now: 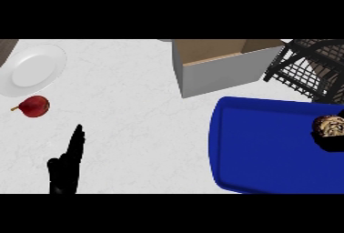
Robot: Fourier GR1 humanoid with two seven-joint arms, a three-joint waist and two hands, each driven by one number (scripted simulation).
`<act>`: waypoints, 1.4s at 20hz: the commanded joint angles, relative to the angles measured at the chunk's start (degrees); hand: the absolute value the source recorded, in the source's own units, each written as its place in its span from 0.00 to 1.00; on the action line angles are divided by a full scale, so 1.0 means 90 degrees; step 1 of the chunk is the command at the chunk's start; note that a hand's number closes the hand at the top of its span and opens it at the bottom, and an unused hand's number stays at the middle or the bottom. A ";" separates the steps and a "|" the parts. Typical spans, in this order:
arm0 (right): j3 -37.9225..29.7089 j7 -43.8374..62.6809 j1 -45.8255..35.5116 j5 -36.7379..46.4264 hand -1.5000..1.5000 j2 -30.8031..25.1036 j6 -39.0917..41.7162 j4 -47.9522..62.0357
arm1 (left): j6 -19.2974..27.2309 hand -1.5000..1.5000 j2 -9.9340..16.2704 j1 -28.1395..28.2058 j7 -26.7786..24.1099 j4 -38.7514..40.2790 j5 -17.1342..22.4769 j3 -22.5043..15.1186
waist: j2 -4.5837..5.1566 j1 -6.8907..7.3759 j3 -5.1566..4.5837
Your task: Pick the cupcake from the tray and place it in the tiered basket
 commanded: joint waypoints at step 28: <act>-0.3067 0.0716 -0.1486 -0.1850 1.00 -0.2668 0.0819 -0.0349 | -0.0311 0.50 -0.0230 -0.0963 0.0516 0.0490 -0.0285 -0.0007 | 0.0142 0.0706 -0.0037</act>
